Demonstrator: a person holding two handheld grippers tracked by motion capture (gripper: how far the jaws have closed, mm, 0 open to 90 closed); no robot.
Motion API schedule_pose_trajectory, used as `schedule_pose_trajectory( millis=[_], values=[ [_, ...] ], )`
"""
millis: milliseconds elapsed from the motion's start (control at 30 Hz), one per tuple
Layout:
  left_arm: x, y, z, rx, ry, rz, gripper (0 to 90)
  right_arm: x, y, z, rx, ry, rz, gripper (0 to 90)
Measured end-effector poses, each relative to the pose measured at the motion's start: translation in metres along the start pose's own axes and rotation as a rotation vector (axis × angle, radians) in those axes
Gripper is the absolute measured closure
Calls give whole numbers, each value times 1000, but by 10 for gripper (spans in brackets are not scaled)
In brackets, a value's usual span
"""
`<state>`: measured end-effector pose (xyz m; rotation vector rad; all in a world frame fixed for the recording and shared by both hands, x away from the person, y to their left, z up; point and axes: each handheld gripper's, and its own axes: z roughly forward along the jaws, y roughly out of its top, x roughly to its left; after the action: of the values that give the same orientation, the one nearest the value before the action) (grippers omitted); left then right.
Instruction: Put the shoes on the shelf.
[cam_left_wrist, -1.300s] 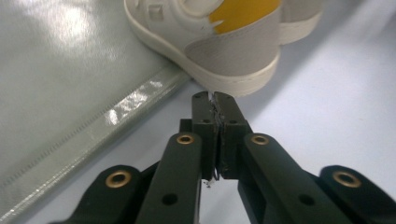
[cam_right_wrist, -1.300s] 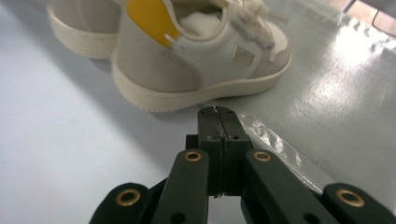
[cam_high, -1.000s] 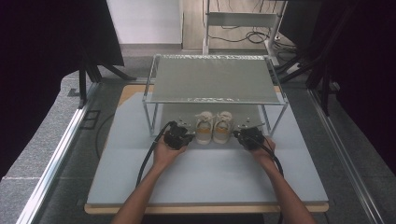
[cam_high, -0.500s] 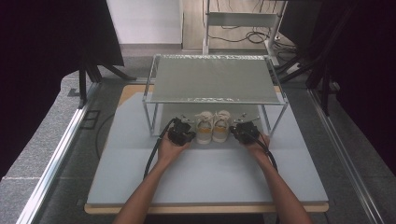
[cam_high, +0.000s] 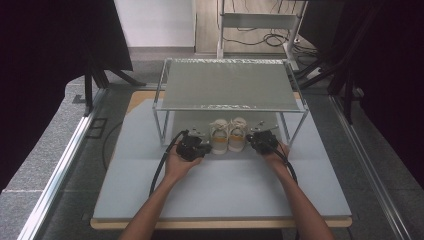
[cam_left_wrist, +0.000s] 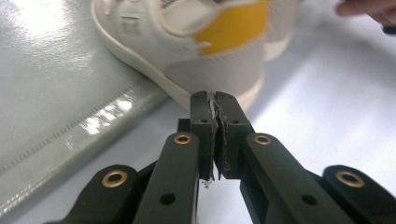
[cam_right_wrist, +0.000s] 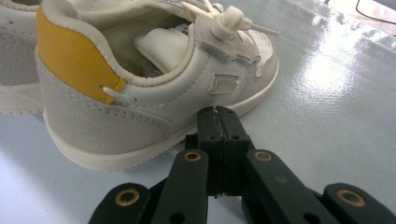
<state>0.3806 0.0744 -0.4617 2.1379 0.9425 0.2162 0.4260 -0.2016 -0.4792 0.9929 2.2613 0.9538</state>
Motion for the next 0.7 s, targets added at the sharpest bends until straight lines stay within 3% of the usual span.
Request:
schedule_pose_trajectory(
  millis=[100, 200, 467, 700],
  values=[
    [-7, 2, 1, -8, -12, 19, 861, 1, 1, 0, 4, -5, 0, 887],
    [-10, 6, 7, 12, 18, 43, 858, -1, 2, 1, 11, -8, 3, 881],
    [-4, 11, 14, 0, 10, 14, 867, -4, 10, 9, 25, -33, -7, 883],
    [1, 13, 18, -14, 17, -11, 870, -6, 8, 16, 3, -35, 37, 887]
  ],
)
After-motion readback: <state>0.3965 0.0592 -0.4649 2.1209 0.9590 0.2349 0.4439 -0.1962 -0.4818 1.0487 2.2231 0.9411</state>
